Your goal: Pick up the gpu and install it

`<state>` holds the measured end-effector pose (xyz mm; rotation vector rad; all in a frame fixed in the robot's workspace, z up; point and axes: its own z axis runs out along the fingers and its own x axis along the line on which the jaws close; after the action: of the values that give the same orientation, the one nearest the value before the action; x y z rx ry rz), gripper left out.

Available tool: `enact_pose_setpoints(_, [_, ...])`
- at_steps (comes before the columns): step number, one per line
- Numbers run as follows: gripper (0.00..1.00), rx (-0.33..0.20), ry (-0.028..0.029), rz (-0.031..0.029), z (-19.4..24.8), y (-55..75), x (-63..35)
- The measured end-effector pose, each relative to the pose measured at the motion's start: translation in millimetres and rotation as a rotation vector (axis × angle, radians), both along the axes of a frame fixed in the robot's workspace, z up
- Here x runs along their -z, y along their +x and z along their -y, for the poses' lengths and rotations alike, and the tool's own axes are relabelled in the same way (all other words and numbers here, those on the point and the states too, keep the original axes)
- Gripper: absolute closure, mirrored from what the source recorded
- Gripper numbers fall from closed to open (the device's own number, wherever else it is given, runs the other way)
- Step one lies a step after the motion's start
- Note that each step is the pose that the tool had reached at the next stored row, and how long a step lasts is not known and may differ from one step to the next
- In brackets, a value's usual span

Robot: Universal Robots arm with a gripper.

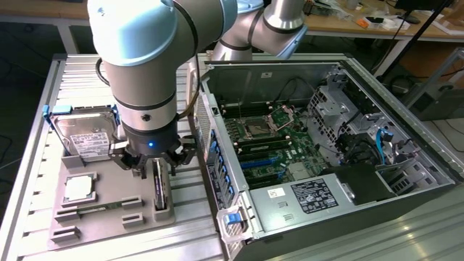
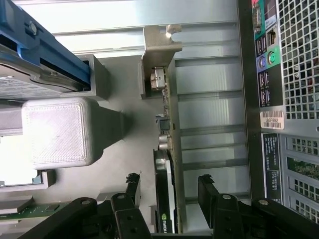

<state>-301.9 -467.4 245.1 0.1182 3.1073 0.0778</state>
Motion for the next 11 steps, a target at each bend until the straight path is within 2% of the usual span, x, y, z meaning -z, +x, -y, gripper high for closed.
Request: enact_pose_setpoints(11, [0.42, 0.0, 0.0001, 0.0001, -0.2, -2.0, 0.1])
